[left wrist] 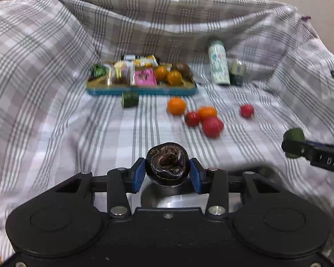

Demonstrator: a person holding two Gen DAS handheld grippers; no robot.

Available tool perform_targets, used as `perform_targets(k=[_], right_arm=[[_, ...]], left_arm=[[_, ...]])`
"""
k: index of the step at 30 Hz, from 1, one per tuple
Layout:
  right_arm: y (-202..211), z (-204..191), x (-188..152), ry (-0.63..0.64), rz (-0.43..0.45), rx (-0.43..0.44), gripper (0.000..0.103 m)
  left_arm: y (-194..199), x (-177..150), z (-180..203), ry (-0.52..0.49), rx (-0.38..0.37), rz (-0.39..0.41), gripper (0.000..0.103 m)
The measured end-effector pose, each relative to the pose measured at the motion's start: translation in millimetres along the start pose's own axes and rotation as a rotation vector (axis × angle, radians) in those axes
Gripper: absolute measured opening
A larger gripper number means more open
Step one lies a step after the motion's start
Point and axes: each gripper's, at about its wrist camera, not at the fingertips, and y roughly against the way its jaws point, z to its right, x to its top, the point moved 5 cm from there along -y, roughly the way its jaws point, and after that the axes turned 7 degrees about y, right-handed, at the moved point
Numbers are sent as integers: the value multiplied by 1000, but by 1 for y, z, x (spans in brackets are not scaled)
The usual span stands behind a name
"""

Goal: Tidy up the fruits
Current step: 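Lift both held items and carry them back toward the steel tray, then lower the cucumber piece and mangosteen into the steel tray and open both tools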

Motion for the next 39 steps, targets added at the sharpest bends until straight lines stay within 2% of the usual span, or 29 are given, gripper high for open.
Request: perform_targets(k=[7,13,16,21,39], right_arm=[[28,-7,-29,39,-53,39,49],[35,-16,-50,58,-104,105,49],[32,-26,-56,132,-99,114,49],[29,-37,-61,190,-115,154,49],[31,-43,-66,227,-132,203,50]], left_arm=[[18,-23,9,-31,-2,-22,51],[19,-48,6,32,-20,-122,51],[19,-53,8,3,4,-112,51],[16,-54,9,15,-18,-119,51],[16,-55,10,10,-6,-130,51]])
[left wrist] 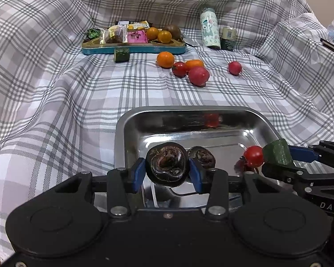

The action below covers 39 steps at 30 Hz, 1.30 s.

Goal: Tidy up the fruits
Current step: 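Lower the cucumber piece and mangosteen into the steel tray and open both tools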

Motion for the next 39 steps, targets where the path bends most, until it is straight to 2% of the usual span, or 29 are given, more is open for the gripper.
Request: perform_targets(k=[8,19,39], right_arm=[[-1,-2,-1,10,-11,14,51],[1,0,0,-2,9,-1,50],[1,0,-1,4,13,-18,50]], left_arm=[[1,0,0,-5,0,9,50],[1,1,-2,17,-10,7,50],[1,0,1,-2,5,18,50]])
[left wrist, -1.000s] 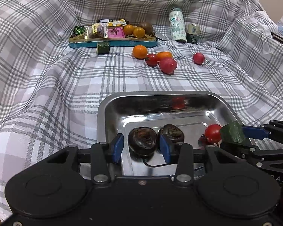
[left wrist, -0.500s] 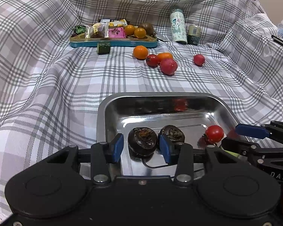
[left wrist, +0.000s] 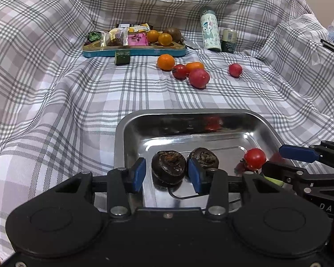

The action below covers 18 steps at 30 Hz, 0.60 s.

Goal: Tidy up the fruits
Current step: 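Lower the cucumber piece and mangosteen into the steel tray and open both tools, then move the right tool to a red round fruit while the left tool reaches a green cucumber piece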

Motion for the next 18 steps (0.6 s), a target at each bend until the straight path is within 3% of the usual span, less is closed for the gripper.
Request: perform_targets(k=[18], right_arm=[[0,6,2,-27,17,-70,50]], left_arm=[[0,0,1,-13,24,17,50]])
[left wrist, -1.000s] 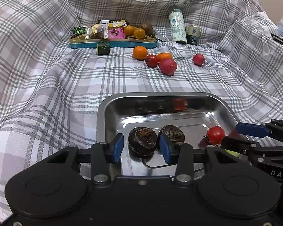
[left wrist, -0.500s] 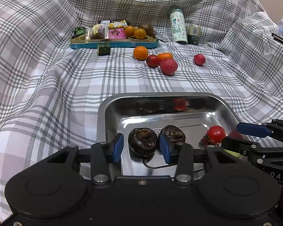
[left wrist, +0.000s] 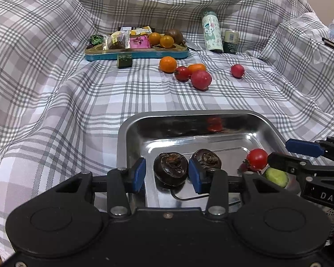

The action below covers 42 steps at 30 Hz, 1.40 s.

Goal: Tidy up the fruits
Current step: 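Move the right tool to a red round fruit while the left tool reaches a green cucumber piece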

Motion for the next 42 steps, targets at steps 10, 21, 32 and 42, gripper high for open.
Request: perform_targets(k=[10,21,32,42], right_arm=[[-5,18,14,-86,-55,-79,50],[-31,65,72,-121,17,-157,50],[-85,112,125,-153,71,-263,50],[-131,141,157,-209,74,-329,50]], left_arm=[[1,9,-7,48,54,-34,50],[-6,70,-15,40,117,48,50],[-55,143,-25,16,180,119,50],[-115,186,-39,44,225,103,50]])
